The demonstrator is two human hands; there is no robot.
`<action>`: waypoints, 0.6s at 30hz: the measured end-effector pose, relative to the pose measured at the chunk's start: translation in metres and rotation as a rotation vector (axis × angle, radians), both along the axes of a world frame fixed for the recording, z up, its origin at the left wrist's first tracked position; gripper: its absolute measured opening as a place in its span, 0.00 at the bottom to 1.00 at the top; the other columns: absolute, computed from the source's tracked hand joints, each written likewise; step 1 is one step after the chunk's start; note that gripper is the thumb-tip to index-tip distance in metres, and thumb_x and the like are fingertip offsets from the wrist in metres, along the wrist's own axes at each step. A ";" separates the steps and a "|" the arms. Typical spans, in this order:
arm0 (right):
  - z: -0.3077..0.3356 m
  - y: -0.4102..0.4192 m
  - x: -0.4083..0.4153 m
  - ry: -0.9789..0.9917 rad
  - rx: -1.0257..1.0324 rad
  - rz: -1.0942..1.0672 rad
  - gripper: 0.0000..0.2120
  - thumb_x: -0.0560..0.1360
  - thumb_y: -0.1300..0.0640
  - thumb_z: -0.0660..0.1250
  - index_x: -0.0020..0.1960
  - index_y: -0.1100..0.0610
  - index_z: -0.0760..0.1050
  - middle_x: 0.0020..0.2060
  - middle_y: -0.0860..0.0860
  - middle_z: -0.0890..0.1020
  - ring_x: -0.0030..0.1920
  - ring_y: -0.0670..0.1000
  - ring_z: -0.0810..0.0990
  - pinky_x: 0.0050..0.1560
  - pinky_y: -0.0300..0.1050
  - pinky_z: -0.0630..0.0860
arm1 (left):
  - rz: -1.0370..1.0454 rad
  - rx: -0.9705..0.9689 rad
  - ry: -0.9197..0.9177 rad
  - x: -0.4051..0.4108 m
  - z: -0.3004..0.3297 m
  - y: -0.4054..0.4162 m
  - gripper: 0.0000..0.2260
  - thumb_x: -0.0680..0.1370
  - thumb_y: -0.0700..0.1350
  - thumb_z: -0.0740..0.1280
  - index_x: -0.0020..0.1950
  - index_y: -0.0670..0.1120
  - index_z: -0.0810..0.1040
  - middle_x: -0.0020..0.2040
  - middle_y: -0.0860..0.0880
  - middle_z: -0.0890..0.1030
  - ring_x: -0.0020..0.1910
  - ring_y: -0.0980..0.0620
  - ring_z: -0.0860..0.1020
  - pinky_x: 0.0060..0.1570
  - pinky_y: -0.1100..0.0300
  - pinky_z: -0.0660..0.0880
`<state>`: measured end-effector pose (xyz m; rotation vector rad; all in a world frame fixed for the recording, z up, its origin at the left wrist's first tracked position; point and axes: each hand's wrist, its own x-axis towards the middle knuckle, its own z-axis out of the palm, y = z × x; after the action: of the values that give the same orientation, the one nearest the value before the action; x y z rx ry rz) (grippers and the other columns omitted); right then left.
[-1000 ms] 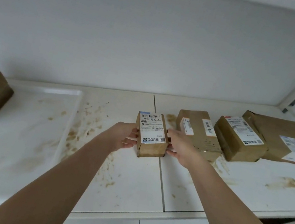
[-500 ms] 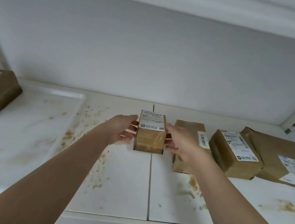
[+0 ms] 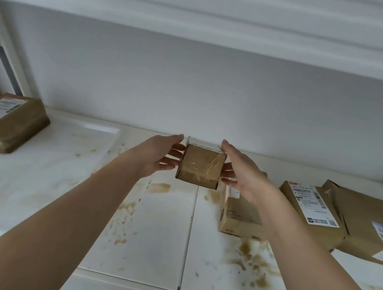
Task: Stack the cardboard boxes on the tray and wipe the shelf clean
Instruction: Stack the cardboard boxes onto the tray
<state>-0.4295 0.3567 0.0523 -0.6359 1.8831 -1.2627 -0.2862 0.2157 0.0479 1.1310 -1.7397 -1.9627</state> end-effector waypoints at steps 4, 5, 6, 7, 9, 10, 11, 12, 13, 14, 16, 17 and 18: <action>0.005 0.006 -0.007 0.052 -0.023 0.092 0.23 0.77 0.35 0.58 0.66 0.47 0.72 0.49 0.51 0.81 0.50 0.51 0.80 0.65 0.52 0.72 | -0.013 -0.012 0.006 -0.003 0.005 0.003 0.17 0.78 0.56 0.64 0.53 0.43 0.79 0.47 0.46 0.80 0.41 0.48 0.78 0.51 0.55 0.75; 0.006 0.007 -0.009 0.062 -0.035 0.128 0.25 0.77 0.35 0.59 0.68 0.47 0.71 0.50 0.51 0.81 0.51 0.51 0.80 0.66 0.52 0.72 | -0.019 -0.025 -0.003 -0.004 0.007 0.004 0.19 0.77 0.58 0.65 0.54 0.43 0.79 0.47 0.46 0.80 0.41 0.48 0.78 0.53 0.54 0.76; 0.007 0.008 -0.012 0.068 -0.048 0.166 0.27 0.76 0.35 0.60 0.70 0.47 0.69 0.53 0.50 0.80 0.53 0.51 0.80 0.66 0.53 0.71 | -0.024 -0.038 -0.012 -0.004 0.008 0.004 0.21 0.75 0.60 0.66 0.54 0.43 0.79 0.47 0.46 0.81 0.42 0.48 0.79 0.54 0.54 0.76; 0.007 0.009 -0.014 0.071 -0.060 0.201 0.28 0.76 0.35 0.61 0.72 0.46 0.66 0.56 0.50 0.80 0.56 0.51 0.79 0.67 0.53 0.71 | -0.028 -0.053 -0.022 -0.005 0.010 0.004 0.23 0.73 0.62 0.68 0.55 0.43 0.80 0.47 0.46 0.81 0.43 0.48 0.79 0.55 0.54 0.77; 0.009 0.010 -0.017 0.068 -0.093 0.241 0.31 0.75 0.36 0.64 0.74 0.42 0.61 0.61 0.48 0.77 0.61 0.50 0.77 0.67 0.52 0.70 | -0.040 -0.077 -0.035 -0.004 0.013 0.002 0.25 0.70 0.64 0.70 0.55 0.44 0.81 0.49 0.46 0.81 0.45 0.48 0.79 0.53 0.55 0.78; 0.010 0.010 -0.018 0.065 -0.117 0.241 0.31 0.75 0.37 0.64 0.74 0.41 0.60 0.63 0.46 0.76 0.62 0.50 0.76 0.67 0.51 0.70 | -0.039 -0.080 -0.030 -0.005 0.014 0.001 0.26 0.69 0.63 0.71 0.56 0.45 0.81 0.51 0.46 0.81 0.47 0.48 0.80 0.52 0.56 0.78; 0.012 0.011 -0.017 0.068 -0.139 0.232 0.29 0.75 0.38 0.64 0.74 0.41 0.62 0.62 0.45 0.76 0.62 0.49 0.76 0.65 0.49 0.70 | -0.030 -0.074 -0.013 -0.005 0.014 0.000 0.26 0.68 0.62 0.72 0.56 0.45 0.80 0.53 0.46 0.81 0.49 0.48 0.80 0.53 0.56 0.78; 0.014 0.012 -0.016 0.080 -0.158 0.220 0.25 0.77 0.39 0.63 0.71 0.43 0.65 0.60 0.45 0.78 0.60 0.48 0.77 0.63 0.47 0.71 | -0.013 -0.061 0.013 -0.005 0.014 -0.001 0.25 0.69 0.61 0.73 0.57 0.44 0.80 0.54 0.45 0.81 0.50 0.48 0.80 0.53 0.56 0.78; 0.017 0.012 -0.014 0.095 -0.173 0.206 0.18 0.78 0.41 0.62 0.66 0.44 0.71 0.56 0.45 0.79 0.57 0.47 0.78 0.62 0.47 0.70 | 0.004 -0.045 0.042 -0.006 0.015 -0.002 0.25 0.69 0.59 0.73 0.57 0.43 0.79 0.55 0.44 0.81 0.51 0.47 0.80 0.53 0.55 0.78; 0.018 0.012 -0.013 0.108 -0.183 0.193 0.12 0.79 0.43 0.61 0.59 0.45 0.75 0.53 0.45 0.80 0.55 0.47 0.78 0.62 0.48 0.70 | 0.018 -0.026 0.068 -0.006 0.015 -0.003 0.24 0.70 0.58 0.73 0.58 0.42 0.79 0.55 0.44 0.81 0.50 0.47 0.80 0.53 0.55 0.78; 0.018 0.010 -0.011 0.134 -0.186 0.180 0.10 0.79 0.46 0.60 0.54 0.46 0.78 0.53 0.46 0.81 0.56 0.49 0.78 0.61 0.47 0.69 | 0.025 0.002 0.104 -0.006 0.017 -0.004 0.23 0.72 0.57 0.72 0.59 0.42 0.78 0.55 0.44 0.80 0.49 0.46 0.80 0.55 0.53 0.78; 0.018 0.009 -0.010 0.147 -0.179 0.178 0.11 0.80 0.47 0.59 0.56 0.46 0.78 0.55 0.46 0.80 0.58 0.49 0.78 0.60 0.46 0.69 | 0.022 0.012 0.112 -0.006 0.018 -0.003 0.22 0.73 0.57 0.71 0.59 0.43 0.79 0.54 0.44 0.80 0.49 0.46 0.79 0.56 0.52 0.77; 0.017 0.008 -0.010 0.158 -0.178 0.177 0.12 0.80 0.48 0.59 0.58 0.46 0.78 0.57 0.45 0.80 0.59 0.48 0.77 0.59 0.45 0.68 | 0.021 0.021 0.119 -0.006 0.019 -0.003 0.19 0.74 0.56 0.70 0.57 0.44 0.80 0.53 0.45 0.79 0.49 0.46 0.79 0.57 0.51 0.76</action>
<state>-0.4395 0.3643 0.0690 -1.0008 1.8059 -1.3048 -0.2921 0.2125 0.0673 1.0124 -1.6436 -1.9977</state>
